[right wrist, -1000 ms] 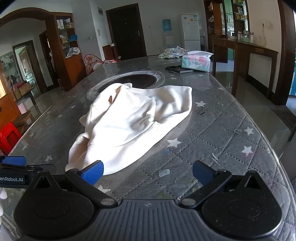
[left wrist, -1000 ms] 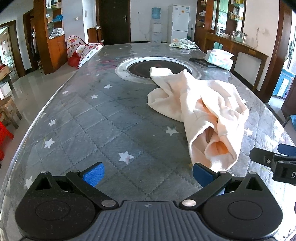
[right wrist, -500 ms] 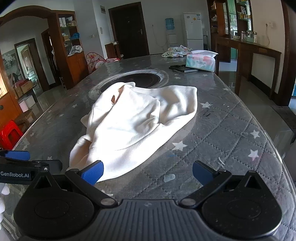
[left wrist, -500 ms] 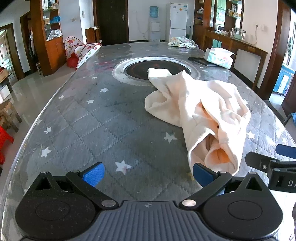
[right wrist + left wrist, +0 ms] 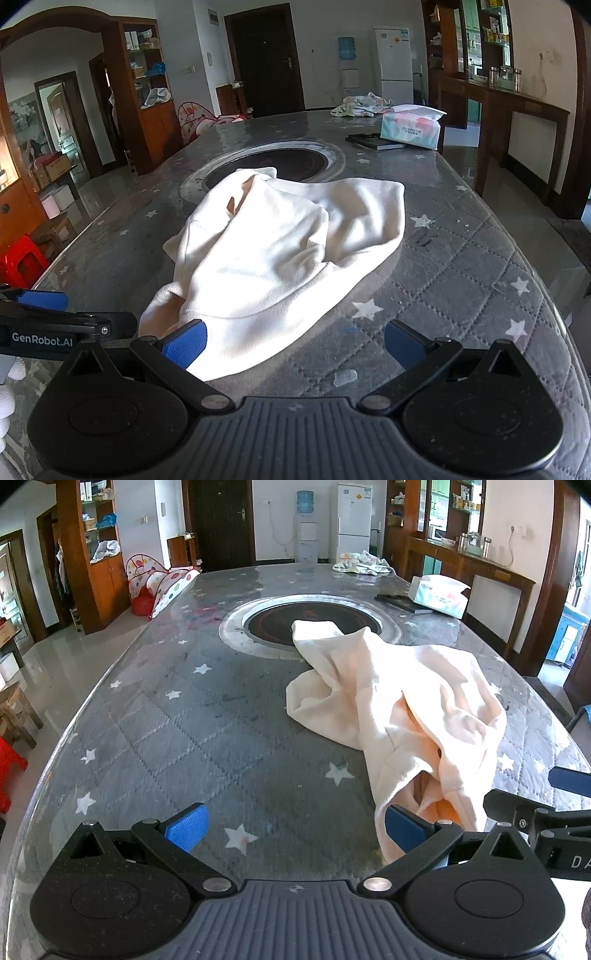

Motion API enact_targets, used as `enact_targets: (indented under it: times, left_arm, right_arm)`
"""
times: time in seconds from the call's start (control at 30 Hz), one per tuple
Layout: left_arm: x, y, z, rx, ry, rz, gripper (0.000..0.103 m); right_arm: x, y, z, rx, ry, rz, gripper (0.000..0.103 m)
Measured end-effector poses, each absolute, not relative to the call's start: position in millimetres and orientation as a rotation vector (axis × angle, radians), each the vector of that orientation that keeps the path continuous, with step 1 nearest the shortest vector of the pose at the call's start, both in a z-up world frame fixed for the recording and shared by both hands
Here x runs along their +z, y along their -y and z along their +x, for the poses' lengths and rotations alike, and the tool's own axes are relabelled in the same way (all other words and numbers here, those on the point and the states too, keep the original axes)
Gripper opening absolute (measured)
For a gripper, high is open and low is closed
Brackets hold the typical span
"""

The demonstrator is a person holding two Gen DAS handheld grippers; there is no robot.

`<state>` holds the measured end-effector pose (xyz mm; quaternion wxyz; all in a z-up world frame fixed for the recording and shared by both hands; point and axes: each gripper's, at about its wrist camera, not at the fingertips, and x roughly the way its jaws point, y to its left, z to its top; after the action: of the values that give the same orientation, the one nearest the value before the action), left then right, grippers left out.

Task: Fold clothes
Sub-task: 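Move both grippers toward the crumpled cream sweatshirt on the table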

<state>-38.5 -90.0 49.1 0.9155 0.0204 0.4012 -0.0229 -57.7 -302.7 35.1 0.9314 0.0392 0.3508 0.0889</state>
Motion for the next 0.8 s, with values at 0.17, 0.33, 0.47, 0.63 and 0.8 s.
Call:
enact_targets:
  times: [0.17, 0.33, 0.47, 0.63, 0.8]
  left_arm:
    - [49.6, 90.3, -31.7, -0.040, -0.827, 0.049, 0.103]
    - [51.5, 91.1, -24.6, -0.038, -0.821, 0.054, 0.103]
    - [53.5, 91.5, -18.9, -0.039, -0.816, 0.058, 0.103]
    - [55.3, 92.2, -12.8, -0.041, -0.811, 0.062, 0.103]
    - [57.3, 94.0, -8.1, -0.042, -0.807, 0.068, 0.103]
  right_arm:
    - [36.4, 300.7, -53.1, 0.189, -0.716, 0.075, 0.103]
    - [36.8, 300.2, -47.5, 0.194, -0.720, 0.072, 0.103]
    - [38.4, 297.6, -43.3, 0.201, -0.721, 0.060, 0.103]
    - [41.9, 293.3, -39.1, 0.213, -0.712, 0.045, 0.103]
    - [45.0, 290.5, -33.8, 0.220, -0.708, 0.043, 0.103]
